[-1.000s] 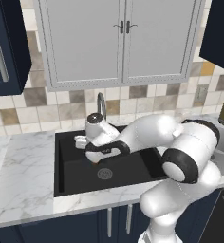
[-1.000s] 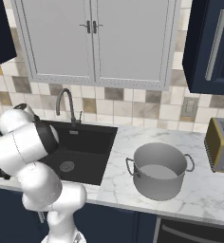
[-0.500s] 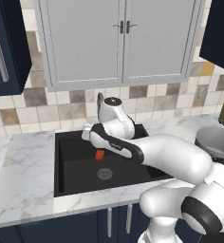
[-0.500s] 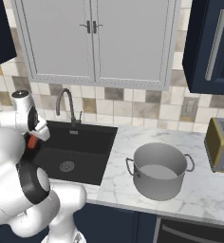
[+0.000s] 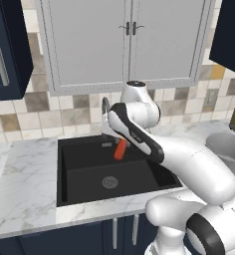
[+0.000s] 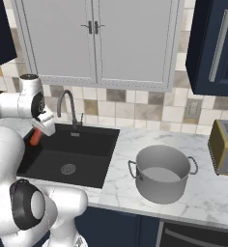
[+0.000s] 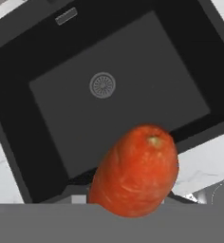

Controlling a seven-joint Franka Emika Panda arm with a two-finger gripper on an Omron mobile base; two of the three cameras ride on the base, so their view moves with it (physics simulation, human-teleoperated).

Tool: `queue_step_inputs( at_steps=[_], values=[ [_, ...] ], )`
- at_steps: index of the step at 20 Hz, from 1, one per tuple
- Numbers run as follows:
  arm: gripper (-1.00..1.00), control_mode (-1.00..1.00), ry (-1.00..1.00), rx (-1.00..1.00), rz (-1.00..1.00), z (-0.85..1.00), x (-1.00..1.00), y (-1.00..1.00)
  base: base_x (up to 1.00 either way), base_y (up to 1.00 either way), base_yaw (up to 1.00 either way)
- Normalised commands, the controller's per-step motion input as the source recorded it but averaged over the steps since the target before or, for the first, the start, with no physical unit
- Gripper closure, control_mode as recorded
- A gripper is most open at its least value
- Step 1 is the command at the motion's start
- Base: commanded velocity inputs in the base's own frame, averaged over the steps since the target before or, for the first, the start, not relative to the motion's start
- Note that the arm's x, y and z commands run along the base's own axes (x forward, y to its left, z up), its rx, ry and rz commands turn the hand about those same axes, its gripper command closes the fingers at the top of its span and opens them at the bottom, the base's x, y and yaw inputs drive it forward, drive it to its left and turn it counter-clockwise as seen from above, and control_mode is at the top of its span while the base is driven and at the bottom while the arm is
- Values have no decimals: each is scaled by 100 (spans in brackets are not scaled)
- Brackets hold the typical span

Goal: Dump the carrot from the pot into the sink. Then turn on the water and wash the carrot. Then turn off the water and put the carrot back in the pot.

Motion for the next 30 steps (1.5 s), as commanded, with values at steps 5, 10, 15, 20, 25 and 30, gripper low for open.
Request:
queue_step_inputs(
  at_steps=[5, 10, 15, 20, 25, 30],
  values=[
    [100, -100, 18, 0, -13, 25, -26, -68, 0, 0, 0],
    [100, -100, 10, -3, -14, 19, -13, -80, 0, 0, 0],
    [100, -100, 2, -9, -16, 12, -2, -82, 0, 0, 0],
    [100, -100, 0, -13, -18, 6, 0, -79, 0, 0, 0],
    [100, -100, 0, -11, -18, 1, 0, -86, 0, 0, 0],
    [100, -100, 1, -8, -18, 1, 0, -87, 0, 0, 0]
  ],
)
